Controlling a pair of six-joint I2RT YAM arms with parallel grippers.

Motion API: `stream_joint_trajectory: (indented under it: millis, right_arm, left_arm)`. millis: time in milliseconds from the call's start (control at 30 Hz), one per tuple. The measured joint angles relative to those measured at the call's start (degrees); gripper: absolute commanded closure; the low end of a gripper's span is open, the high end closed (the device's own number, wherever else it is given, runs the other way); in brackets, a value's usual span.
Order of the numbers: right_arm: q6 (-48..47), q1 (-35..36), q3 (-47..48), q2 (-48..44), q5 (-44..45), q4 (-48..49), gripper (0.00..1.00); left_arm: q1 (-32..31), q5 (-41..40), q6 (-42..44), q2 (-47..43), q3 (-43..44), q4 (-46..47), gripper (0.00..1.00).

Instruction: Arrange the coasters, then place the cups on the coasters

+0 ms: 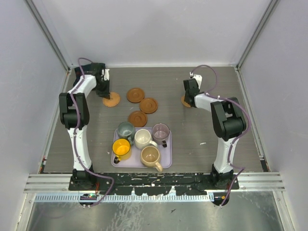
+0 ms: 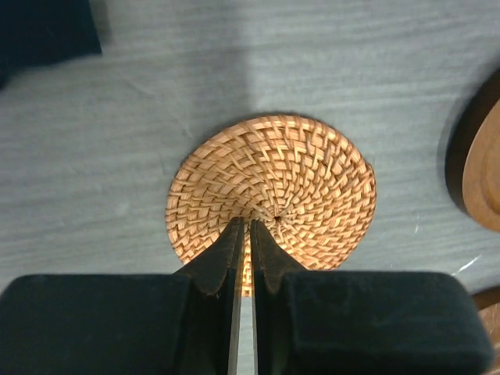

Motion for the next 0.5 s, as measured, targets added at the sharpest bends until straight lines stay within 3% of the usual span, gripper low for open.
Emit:
stream_joint_trajectory:
  millis: [167,367,500]
  right_arm:
    - [-1.3,-1.5,3.1,2.0,0.1,-1.0,0.9]
    - [-3.6,-2.2,4.2,2.1,-0.7,-0.9,0.71]
    - [-6.0,-1.8,4.2,0.5,-2.3,-1.2,0.61]
  left_arm:
    - [0.2,0.7,0.0,3.8,6.3,-0.4,0.92]
    - [0.2,2.6,0.0,4.5,7.6,0.1,0.82]
    - [0.2,4.0,0.0,0.6,1.6,3.3,0.77]
